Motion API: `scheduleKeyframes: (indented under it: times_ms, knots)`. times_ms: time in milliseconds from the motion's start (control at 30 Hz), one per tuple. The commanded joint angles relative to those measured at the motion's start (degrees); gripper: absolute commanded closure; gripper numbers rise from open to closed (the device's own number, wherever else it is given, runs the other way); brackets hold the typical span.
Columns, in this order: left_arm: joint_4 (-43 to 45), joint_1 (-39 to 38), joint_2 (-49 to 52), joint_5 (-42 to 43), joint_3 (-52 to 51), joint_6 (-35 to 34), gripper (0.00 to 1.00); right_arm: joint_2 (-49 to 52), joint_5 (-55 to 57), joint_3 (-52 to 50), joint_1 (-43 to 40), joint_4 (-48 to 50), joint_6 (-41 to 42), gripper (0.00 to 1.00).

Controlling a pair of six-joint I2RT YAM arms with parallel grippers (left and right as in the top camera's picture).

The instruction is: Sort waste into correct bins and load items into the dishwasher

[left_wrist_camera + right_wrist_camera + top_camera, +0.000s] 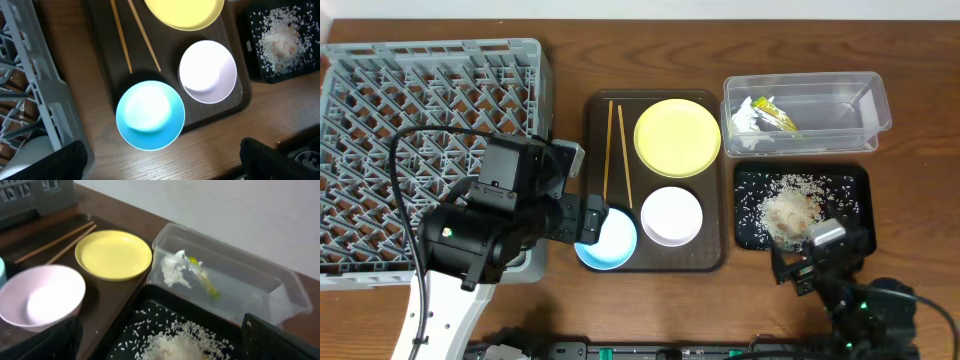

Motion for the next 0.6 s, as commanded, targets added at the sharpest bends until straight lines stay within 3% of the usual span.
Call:
scheduleKeyframes:
  times_ms: [0, 233, 567]
  knots:
    - [-0.2, -0.26, -0.02, -0.76, 0.83, 0.35, 0.02, -4.22, 0.11, -5.2, -0.52, 2.01, 0.83, 0.01]
    - [-0.2, -0.26, -0.02, -0.76, 0.83, 0.35, 0.02, -6.14, 0.11, -13.86, -0.5, 11.08, 2.08, 0.01]
    - [-0.2, -0.26, -0.02, -0.76, 0.83, 0.35, 0.02, -6.14, 0.52, -18.38, -0.5, 24.76, 2.08, 0.01]
